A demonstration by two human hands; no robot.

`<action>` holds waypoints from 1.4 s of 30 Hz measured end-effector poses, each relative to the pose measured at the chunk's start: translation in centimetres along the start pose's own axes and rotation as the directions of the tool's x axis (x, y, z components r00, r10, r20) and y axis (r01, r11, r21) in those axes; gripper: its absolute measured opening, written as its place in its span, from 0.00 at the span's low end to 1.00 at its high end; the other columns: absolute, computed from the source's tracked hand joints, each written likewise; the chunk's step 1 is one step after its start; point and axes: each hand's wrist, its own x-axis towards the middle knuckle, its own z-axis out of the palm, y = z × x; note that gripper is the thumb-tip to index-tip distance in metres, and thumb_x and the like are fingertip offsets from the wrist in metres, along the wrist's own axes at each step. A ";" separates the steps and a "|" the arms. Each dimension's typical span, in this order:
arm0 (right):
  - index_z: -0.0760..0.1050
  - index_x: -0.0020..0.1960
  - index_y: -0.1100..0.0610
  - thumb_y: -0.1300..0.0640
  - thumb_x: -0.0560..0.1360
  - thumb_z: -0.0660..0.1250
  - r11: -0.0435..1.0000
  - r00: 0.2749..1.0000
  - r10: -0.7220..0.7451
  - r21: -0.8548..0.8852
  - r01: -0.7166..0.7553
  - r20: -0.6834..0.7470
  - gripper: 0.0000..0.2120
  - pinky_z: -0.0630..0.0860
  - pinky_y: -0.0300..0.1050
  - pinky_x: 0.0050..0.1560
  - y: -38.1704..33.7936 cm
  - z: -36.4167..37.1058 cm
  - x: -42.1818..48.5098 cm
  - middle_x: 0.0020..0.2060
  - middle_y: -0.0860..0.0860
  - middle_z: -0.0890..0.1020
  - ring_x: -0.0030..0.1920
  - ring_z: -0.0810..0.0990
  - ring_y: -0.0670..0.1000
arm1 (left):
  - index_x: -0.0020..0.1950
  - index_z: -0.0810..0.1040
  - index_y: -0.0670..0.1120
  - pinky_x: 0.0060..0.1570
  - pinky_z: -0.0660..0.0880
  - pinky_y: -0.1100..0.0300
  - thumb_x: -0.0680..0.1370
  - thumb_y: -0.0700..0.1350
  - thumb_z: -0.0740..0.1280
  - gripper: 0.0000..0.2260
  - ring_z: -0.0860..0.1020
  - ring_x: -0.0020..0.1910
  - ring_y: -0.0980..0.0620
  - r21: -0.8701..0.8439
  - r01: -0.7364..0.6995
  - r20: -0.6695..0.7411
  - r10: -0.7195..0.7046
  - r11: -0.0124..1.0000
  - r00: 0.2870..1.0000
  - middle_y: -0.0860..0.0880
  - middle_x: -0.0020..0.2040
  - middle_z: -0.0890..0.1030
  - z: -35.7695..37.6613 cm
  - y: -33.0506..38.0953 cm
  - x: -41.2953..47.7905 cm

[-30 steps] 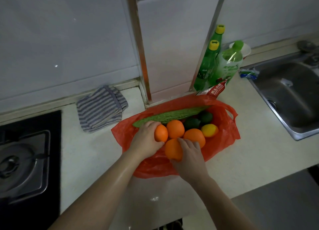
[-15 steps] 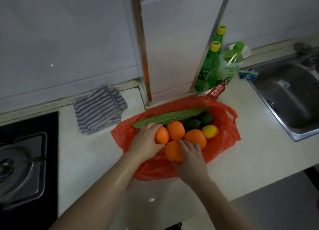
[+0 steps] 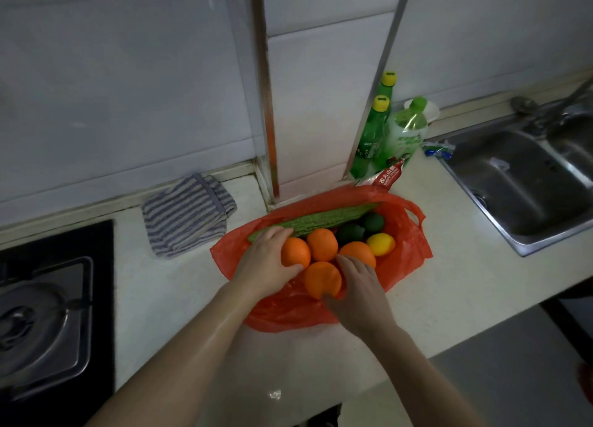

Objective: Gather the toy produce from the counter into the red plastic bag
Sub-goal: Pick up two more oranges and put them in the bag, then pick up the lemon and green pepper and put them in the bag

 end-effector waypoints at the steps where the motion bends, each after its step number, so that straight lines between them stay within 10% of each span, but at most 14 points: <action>1: 0.61 0.73 0.51 0.42 0.70 0.68 1.000 1.000 -0.009 -0.014 0.009 -0.010 0.36 0.67 0.48 0.65 -0.1 -0.3 -0.1 0.70 0.48 0.67 0.69 0.64 0.53 | 0.76 0.61 0.52 0.71 0.62 0.52 0.73 0.58 0.70 0.35 0.60 0.74 0.50 0.010 -0.002 -0.004 0.002 1.000 1.000 0.51 0.76 0.61 -0.4 0.0 -0.2; 31: 0.70 0.68 0.59 0.50 0.78 0.54 0.919 0.886 -0.350 -0.293 0.263 -0.303 0.23 0.66 0.52 0.66 -3.4 -18.6 -9.2 0.65 0.56 0.74 0.67 0.67 0.57 | 0.70 0.70 0.47 0.66 0.64 0.55 0.80 0.50 0.60 0.19 0.70 0.67 0.48 0.270 0.048 -0.503 0.099 0.962 0.859 0.48 0.69 0.73 -12.8 11.9 -17.2; 42: 0.72 0.64 0.60 0.52 0.78 0.54 0.896 0.859 -0.414 -0.302 0.326 -0.300 0.20 0.66 0.50 0.63 -7.9 -18.6 -12.8 0.61 0.55 0.76 0.62 0.70 0.56 | 0.70 0.71 0.47 0.69 0.65 0.51 0.75 0.57 0.46 0.30 0.70 0.68 0.47 0.329 0.199 -0.533 0.007 0.923 0.846 0.48 0.69 0.74 -14.2 8.2 -24.5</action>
